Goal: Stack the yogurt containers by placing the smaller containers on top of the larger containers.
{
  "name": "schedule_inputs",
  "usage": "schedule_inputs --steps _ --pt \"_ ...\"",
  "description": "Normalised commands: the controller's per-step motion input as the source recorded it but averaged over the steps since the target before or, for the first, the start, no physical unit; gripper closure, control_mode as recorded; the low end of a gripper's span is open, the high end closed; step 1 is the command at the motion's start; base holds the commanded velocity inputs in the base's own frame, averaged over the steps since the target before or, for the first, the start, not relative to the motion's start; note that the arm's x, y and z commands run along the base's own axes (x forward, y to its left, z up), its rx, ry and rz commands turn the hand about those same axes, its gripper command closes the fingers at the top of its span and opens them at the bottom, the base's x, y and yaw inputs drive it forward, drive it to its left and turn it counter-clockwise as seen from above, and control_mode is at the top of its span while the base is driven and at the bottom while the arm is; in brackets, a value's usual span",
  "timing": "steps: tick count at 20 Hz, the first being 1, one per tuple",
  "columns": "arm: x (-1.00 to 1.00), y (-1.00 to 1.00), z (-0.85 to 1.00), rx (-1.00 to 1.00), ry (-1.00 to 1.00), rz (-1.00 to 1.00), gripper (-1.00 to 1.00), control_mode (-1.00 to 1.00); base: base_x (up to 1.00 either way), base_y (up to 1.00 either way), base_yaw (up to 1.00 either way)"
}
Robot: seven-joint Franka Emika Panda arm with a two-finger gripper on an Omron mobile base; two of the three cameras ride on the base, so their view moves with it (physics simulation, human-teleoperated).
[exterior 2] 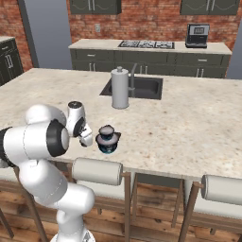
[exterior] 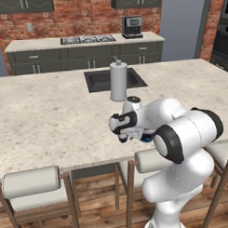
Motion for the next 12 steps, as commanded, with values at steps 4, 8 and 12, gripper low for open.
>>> schedule_inputs --steps 4,8,12 --pt "0.08 0.0 -0.19 -0.03 0.0 0.06 -1.0 -1.0 0.0 0.0 0.0" --pt "0.0 0.0 -0.21 -0.02 0.0 0.04 -1.0 -1.0 0.0 0.0 0.0" --pt "0.01 0.0 -0.18 -0.02 0.0 0.04 -1.0 -1.0 0.0 0.0 0.0"
